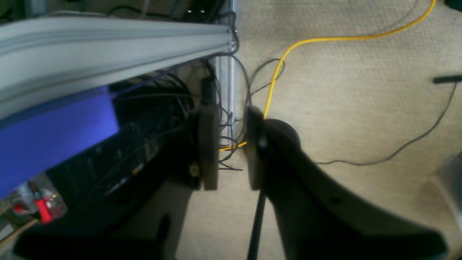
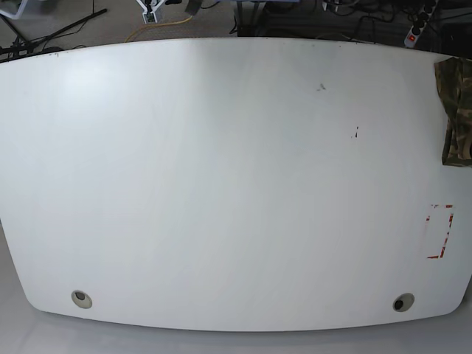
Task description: Fold the T-shirt properly
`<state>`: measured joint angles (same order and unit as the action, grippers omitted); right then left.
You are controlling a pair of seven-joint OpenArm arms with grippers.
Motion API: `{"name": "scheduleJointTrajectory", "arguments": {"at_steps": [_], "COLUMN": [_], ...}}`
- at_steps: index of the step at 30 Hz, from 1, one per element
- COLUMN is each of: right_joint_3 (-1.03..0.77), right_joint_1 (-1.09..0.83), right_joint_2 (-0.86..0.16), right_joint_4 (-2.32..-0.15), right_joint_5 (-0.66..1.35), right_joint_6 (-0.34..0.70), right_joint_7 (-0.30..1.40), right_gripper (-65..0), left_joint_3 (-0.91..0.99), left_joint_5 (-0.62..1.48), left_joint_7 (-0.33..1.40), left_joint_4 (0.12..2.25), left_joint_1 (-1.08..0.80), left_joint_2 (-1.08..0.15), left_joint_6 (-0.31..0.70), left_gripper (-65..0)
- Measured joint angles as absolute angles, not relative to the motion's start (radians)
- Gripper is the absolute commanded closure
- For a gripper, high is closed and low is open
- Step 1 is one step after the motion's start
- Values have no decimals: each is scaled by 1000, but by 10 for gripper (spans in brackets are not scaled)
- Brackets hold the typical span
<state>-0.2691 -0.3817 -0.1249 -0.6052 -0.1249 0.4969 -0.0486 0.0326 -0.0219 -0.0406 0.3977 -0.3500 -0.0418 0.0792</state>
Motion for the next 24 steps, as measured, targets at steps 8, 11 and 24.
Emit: {"name": "scheduleJointTrajectory", "arguments": {"at_steps": [8, 11, 24], "right_joint_3": [-268, -268, -268], "right_joint_1": [-281, -266, -257], "right_joint_2": [-127, -130, -141], "right_joint_4": [-484, -453, -441], "right_joint_5": [-125, -124, -124], "right_joint_6": [497, 497, 497], "right_joint_7": [-46, -45, -49], "right_gripper": [-122, -122, -122], "left_joint_3": [33, 33, 33], "left_joint_5": [-18, -18, -19], "left_joint_7": [-57, -53, -53], "left_joint_4": [252, 249, 240], "left_joint_1": [-233, -237, -194], "left_joint_2": [-36, -36, -35], "left_joint_6": [74, 11, -4], "left_gripper": [-394, -394, -394]}}
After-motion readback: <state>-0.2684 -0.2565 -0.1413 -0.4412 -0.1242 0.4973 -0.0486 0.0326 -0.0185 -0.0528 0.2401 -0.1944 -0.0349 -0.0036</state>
